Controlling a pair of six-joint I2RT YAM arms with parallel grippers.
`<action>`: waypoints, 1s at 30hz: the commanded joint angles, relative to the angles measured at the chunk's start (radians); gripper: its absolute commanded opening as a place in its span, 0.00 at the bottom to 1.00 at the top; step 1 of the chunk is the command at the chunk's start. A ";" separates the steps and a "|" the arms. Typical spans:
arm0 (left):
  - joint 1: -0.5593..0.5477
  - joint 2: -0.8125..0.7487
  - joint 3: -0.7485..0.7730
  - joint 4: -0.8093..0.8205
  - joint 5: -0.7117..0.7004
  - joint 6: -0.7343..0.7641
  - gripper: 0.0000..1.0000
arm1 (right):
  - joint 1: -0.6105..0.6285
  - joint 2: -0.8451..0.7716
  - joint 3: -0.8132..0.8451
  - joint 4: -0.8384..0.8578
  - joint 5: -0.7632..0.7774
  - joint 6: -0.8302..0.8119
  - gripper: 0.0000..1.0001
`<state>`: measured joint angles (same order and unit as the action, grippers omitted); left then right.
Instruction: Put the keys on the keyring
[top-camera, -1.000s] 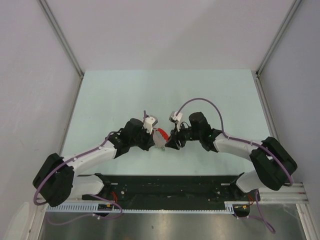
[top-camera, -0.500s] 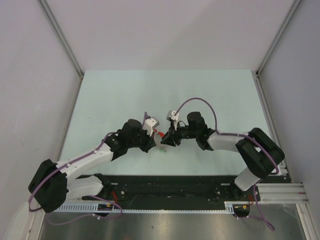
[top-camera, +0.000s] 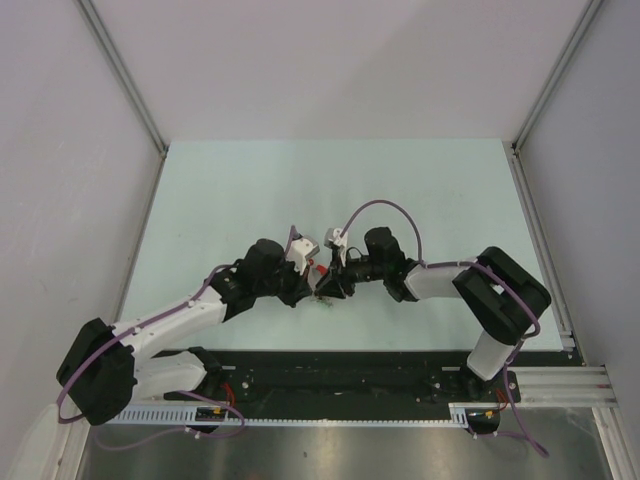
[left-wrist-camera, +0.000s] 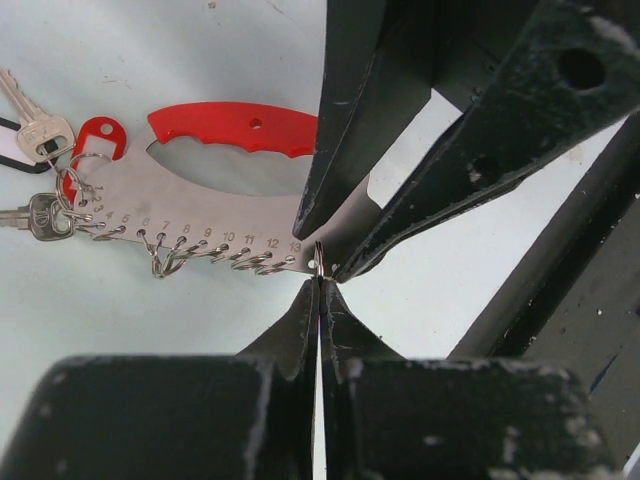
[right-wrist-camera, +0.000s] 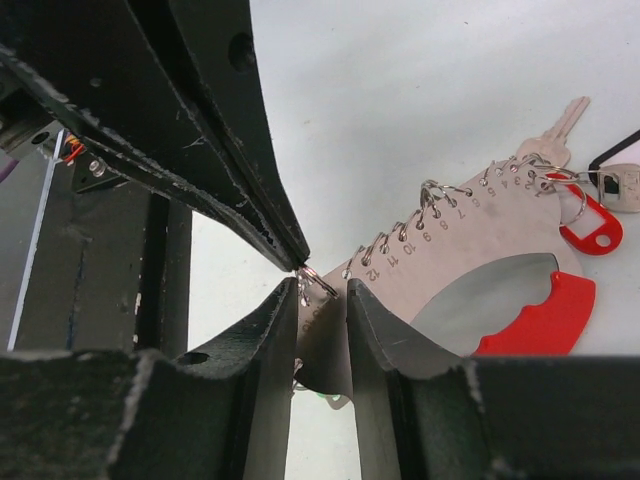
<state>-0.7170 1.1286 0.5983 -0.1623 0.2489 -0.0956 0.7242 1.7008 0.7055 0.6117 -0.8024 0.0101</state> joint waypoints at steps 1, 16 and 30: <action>-0.006 -0.010 0.043 0.010 0.038 0.020 0.01 | 0.007 0.028 0.041 0.063 -0.014 -0.007 0.30; -0.007 -0.009 0.015 0.021 0.012 -0.007 0.01 | -0.014 0.079 0.042 0.191 -0.070 0.097 0.00; -0.007 -0.036 -0.075 -0.039 -0.172 -0.227 0.16 | 0.029 -0.125 0.006 -0.245 0.290 0.010 0.20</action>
<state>-0.7197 1.1305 0.5434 -0.1757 0.1211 -0.2478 0.7303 1.6657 0.7143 0.4858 -0.6632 0.0402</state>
